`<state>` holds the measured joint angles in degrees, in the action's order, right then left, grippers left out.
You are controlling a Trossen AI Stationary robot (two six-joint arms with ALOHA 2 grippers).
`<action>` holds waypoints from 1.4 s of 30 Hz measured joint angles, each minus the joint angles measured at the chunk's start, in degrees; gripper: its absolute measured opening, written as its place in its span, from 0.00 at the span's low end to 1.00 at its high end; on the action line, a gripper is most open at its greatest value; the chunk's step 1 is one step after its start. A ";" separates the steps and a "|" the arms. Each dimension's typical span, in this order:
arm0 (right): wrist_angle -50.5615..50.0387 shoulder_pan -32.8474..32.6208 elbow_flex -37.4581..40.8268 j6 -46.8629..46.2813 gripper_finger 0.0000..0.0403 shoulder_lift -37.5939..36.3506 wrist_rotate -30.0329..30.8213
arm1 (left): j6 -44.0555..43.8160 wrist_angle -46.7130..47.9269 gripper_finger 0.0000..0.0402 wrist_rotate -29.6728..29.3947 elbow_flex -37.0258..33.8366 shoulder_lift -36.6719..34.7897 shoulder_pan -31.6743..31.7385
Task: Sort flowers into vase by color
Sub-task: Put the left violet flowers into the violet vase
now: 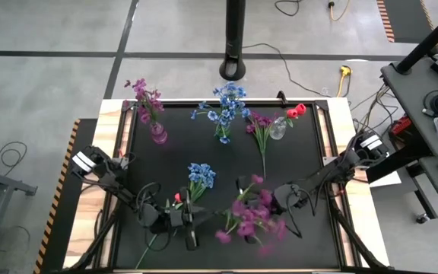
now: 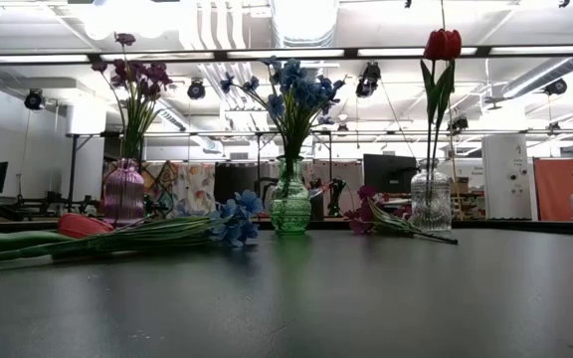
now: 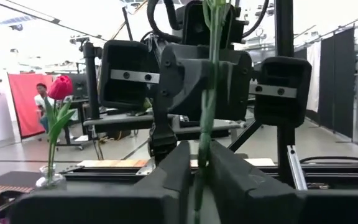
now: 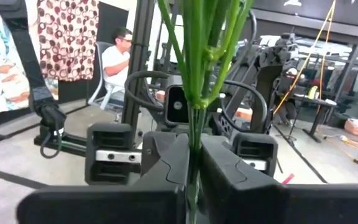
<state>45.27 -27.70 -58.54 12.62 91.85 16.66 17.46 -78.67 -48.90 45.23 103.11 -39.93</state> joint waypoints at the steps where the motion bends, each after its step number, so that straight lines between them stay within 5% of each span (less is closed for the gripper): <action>1: -0.43 0.00 0.00 -0.06 0.05 0.00 -0.13 | -0.12 0.02 0.13 -0.06 0.00 0.00 -0.01; 9: -16.10 -0.11 -0.13 -3.52 0.06 -3.21 3.10 | 0.52 0.14 0.45 -11.17 -0.02 0.04 -1.72; 16: -36.61 -0.02 -1.73 -14.13 0.06 -6.02 7.65 | -0.18 0.85 0.58 -8.58 0.61 0.04 -1.06; 32: -37.52 0.00 -1.66 -13.98 0.06 -5.56 9.02 | -3.27 10.21 0.49 2.06 5.86 0.02 6.49; 42: -37.28 0.00 -1.62 -13.94 0.06 -5.55 9.07 | -3.46 10.68 0.23 2.25 5.84 0.02 6.76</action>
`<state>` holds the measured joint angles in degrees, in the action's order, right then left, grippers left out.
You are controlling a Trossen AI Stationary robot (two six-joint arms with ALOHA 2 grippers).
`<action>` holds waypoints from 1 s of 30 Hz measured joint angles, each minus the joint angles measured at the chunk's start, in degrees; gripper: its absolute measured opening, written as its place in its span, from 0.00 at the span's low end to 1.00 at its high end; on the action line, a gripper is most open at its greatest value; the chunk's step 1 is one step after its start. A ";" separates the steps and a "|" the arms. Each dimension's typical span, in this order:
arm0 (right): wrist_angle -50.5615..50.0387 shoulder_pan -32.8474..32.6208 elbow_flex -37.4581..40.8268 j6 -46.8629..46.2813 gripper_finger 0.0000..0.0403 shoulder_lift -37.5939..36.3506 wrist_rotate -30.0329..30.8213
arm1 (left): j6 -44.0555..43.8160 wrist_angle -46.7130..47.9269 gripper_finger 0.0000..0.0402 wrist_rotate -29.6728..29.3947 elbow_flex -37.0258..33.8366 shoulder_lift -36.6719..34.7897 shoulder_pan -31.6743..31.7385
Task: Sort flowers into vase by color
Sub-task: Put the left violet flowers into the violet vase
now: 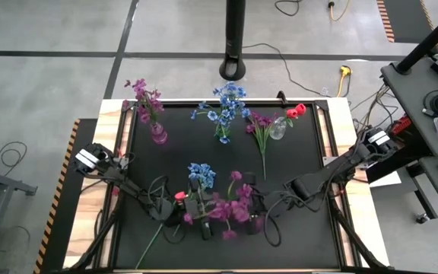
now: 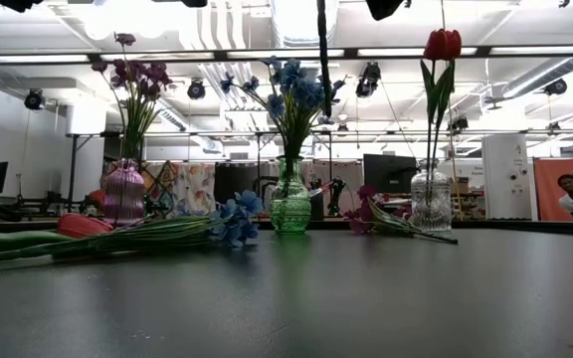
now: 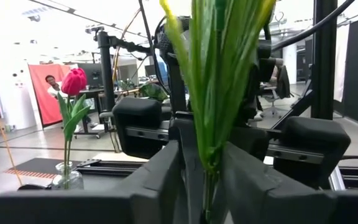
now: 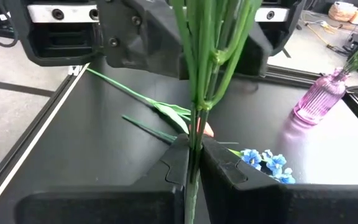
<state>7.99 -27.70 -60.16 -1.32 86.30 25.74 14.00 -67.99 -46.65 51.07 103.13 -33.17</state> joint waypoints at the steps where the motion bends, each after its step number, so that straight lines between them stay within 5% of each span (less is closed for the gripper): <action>1: 0.00 0.00 0.00 -0.03 0.06 0.00 0.00 | 0.00 0.00 0.21 0.00 0.00 0.00 0.00; 7: -0.02 0.00 0.02 -0.85 0.07 0.02 0.12 | 0.00 0.00 0.10 0.13 -0.02 0.00 -0.01; 13: -0.02 0.00 0.02 -1.09 0.21 0.02 -0.13 | -0.02 -0.02 0.04 -0.28 -0.04 0.00 0.02; 30: -1.29 0.00 0.00 -2.05 0.56 -2.77 -0.17 | -0.45 -0.13 0.02 -5.34 -0.19 -1.31 -0.01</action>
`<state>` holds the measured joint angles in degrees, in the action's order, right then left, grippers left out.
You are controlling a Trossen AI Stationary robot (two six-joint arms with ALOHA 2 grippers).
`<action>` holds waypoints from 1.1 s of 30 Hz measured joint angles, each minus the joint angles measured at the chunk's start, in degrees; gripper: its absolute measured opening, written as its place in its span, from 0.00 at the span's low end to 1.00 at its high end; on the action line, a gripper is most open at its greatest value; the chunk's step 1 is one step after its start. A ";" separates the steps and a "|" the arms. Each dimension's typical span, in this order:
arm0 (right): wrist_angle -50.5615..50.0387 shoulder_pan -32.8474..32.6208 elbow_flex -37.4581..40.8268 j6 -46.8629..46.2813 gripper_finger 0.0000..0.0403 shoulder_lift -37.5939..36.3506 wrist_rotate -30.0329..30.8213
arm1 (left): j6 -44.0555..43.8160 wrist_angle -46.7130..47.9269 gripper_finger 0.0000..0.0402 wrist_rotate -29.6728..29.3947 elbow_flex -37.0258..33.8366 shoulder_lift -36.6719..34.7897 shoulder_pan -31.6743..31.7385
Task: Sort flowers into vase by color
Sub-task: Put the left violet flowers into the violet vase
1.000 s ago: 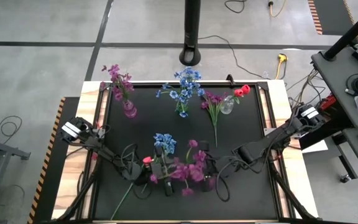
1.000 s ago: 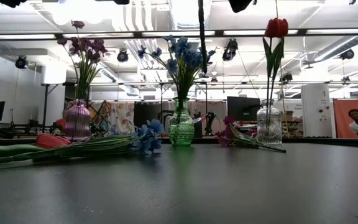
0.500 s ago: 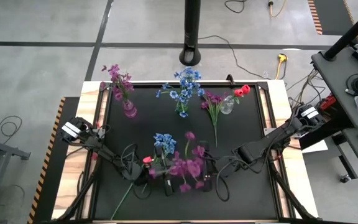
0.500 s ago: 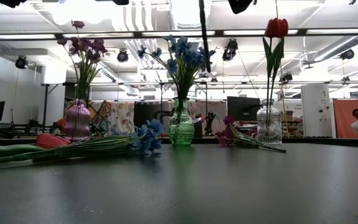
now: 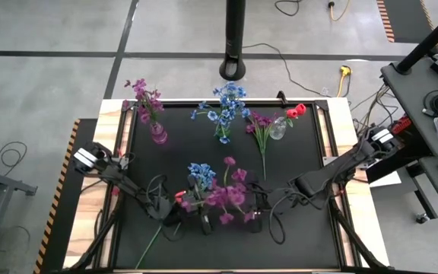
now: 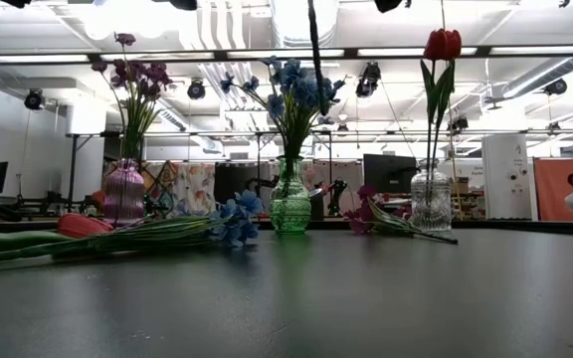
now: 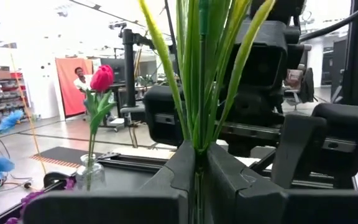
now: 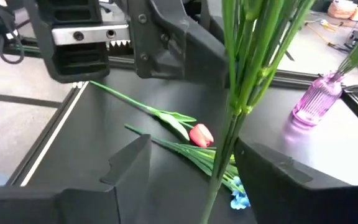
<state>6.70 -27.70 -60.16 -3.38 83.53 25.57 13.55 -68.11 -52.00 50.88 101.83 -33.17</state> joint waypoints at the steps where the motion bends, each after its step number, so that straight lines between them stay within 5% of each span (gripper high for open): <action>1: -0.12 0.00 0.00 -0.02 0.57 -0.37 0.02 | 0.11 0.13 0.02 -0.17 -0.18 -0.52 -0.07; 14: -4.43 -0.02 -0.09 0.24 0.70 -5.79 -0.01 | 3.11 3.62 0.02 -12.96 -11.84 -18.67 -2.53; 24: -4.35 0.00 -0.09 1.44 0.71 -6.72 0.02 | 23.54 5.44 0.02 -33.45 -20.32 -42.74 -1.35; 33: -2.98 4.63 -0.09 5.91 0.71 -6.58 0.09 | 24.96 5.58 0.02 -31.48 -32.31 -60.12 4.89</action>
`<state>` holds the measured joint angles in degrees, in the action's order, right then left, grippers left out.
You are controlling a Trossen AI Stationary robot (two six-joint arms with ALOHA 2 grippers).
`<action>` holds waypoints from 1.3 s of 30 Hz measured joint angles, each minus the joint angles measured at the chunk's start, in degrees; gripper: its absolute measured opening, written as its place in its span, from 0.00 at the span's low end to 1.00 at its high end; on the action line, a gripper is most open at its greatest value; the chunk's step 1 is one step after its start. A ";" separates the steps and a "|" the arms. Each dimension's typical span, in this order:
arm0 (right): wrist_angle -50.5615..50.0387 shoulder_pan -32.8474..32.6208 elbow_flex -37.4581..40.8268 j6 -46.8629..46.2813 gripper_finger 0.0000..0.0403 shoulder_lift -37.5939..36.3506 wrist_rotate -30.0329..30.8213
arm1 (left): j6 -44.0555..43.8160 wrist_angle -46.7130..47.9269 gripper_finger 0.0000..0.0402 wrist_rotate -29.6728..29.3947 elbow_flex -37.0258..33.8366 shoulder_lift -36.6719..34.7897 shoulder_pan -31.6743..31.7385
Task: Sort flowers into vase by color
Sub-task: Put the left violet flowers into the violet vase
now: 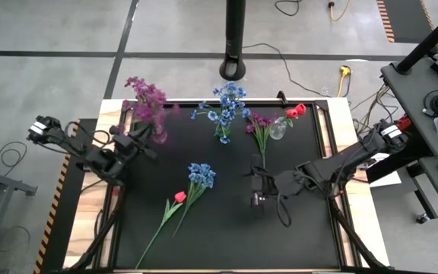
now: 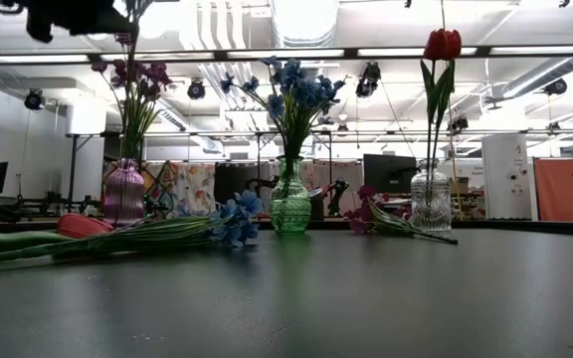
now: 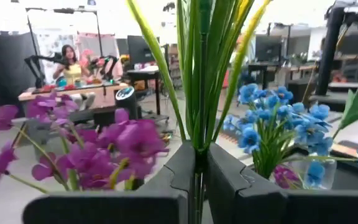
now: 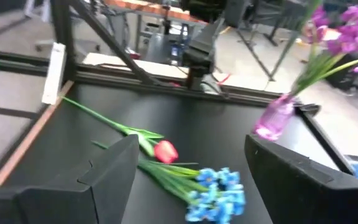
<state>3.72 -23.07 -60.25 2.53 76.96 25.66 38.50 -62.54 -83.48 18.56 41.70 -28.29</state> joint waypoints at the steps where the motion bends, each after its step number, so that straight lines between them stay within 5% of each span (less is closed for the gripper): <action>1: -0.06 0.71 0.00 0.68 0.70 -0.02 -0.01 | 0.03 0.04 0.02 0.37 -0.88 -1.31 0.34; 15: -0.68 13.82 -0.24 6.50 0.70 -0.20 -0.60 | 3.89 0.94 0.02 4.52 -4.26 -7.28 2.59; 28: -2.86 14.49 -0.02 4.74 0.68 -0.18 -0.77 | 4.29 0.68 0.02 8.20 -4.61 -8.14 6.07; 39: 1.19 14.61 0.00 6.21 0.68 -0.12 -0.57 | 2.50 0.97 0.02 13.27 -4.62 -10.31 15.16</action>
<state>4.91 -8.46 -60.25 8.74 76.84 25.09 41.00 -61.57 -70.21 13.95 31.39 -13.13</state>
